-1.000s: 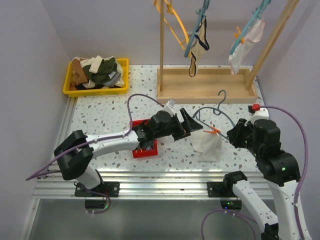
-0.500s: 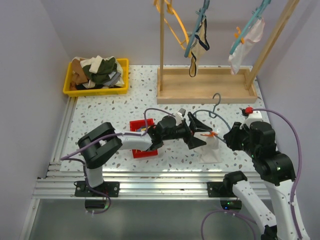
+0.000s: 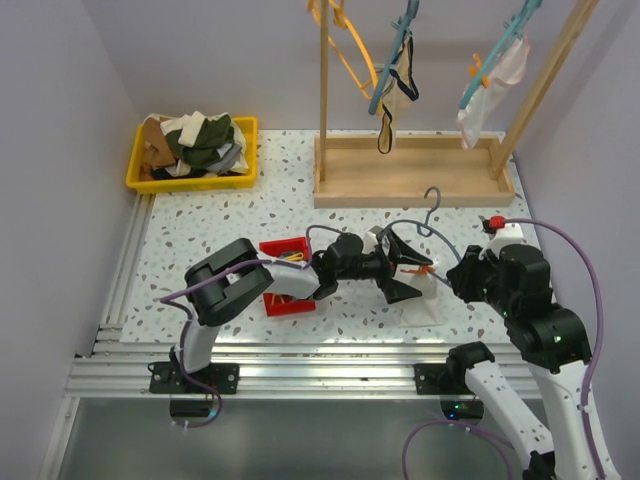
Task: Remove the underwear clipped to the hanger
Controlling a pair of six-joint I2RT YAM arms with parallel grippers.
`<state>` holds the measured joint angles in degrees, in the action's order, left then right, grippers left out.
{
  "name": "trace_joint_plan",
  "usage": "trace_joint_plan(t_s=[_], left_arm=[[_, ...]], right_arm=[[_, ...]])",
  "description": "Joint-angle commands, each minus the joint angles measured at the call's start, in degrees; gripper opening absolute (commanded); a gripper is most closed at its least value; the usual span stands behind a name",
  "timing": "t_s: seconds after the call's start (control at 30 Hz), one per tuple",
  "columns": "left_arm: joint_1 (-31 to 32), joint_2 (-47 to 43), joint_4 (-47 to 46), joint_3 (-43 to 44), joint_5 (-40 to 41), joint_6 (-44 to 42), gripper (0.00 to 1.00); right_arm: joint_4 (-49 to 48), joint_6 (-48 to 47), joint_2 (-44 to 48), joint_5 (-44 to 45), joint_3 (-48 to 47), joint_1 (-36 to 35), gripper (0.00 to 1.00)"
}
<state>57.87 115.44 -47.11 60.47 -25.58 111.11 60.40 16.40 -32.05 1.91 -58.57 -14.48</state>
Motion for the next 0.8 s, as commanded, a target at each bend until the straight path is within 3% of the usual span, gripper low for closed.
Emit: trace_joint_plan(t_s=[0.0, 0.3, 0.77], left_arm=[[-0.30, 0.67, -3.51, 2.72, -1.66, 1.74, 1.00], [-0.03, 0.67, -7.99, -0.17, 0.18, 1.74, 0.76], [1.72, -0.47, -13.71, -7.20, 2.29, 3.59, 0.71]], right_arm=[[-0.99, -1.38, 0.59, -0.86, -0.23, -0.46, 0.00], [-1.16, -1.02, 0.76, -0.59, 0.03, -0.64, 0.00], [-1.60, -0.32, -0.38, 1.08, -0.94, -1.34, 0.00]])
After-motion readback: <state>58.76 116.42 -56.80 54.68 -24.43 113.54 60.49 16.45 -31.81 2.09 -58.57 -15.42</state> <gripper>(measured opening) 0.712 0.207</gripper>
